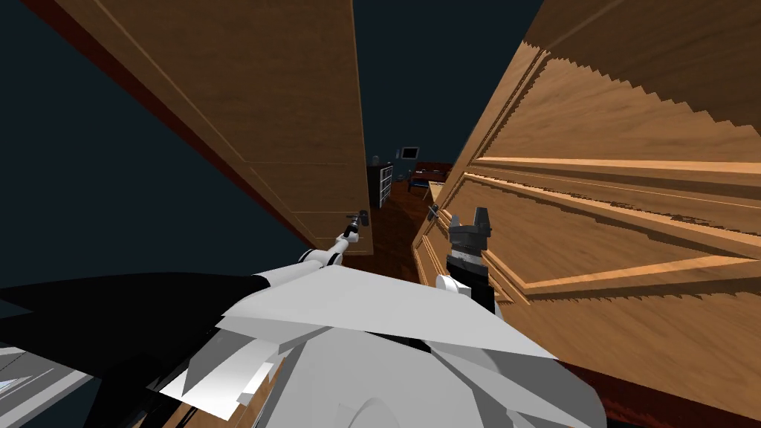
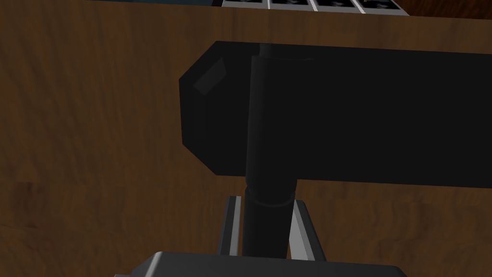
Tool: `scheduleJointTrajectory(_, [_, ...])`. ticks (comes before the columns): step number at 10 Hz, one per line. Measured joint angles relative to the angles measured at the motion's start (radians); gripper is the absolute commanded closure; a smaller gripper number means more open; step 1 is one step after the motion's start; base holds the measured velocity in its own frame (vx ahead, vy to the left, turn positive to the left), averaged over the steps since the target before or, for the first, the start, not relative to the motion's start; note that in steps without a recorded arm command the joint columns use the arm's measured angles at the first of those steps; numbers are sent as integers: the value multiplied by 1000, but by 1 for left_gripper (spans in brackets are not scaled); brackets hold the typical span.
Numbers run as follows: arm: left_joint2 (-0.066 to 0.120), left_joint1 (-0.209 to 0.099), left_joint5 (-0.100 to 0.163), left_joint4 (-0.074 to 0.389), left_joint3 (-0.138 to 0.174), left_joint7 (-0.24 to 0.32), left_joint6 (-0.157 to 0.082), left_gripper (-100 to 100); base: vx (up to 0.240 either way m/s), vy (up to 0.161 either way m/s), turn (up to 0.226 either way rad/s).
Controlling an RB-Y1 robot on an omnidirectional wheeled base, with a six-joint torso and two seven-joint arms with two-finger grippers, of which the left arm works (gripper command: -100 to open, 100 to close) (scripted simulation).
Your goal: Push the door open
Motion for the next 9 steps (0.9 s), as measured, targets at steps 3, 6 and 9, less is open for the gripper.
scheduleJointTrajectory(3, [10, 21, 9, -39, 31, -14, 21, 100, 157, -131, 74])
scheduleJointTrajectory(6, [31, 11, 16, -6, 49, -11, 1, 100, 97, -43, 31])
scheduleJointTrajectory(9, [28, 32, 19, -41, 66, -25, 22, 100, 110, -58, 42])
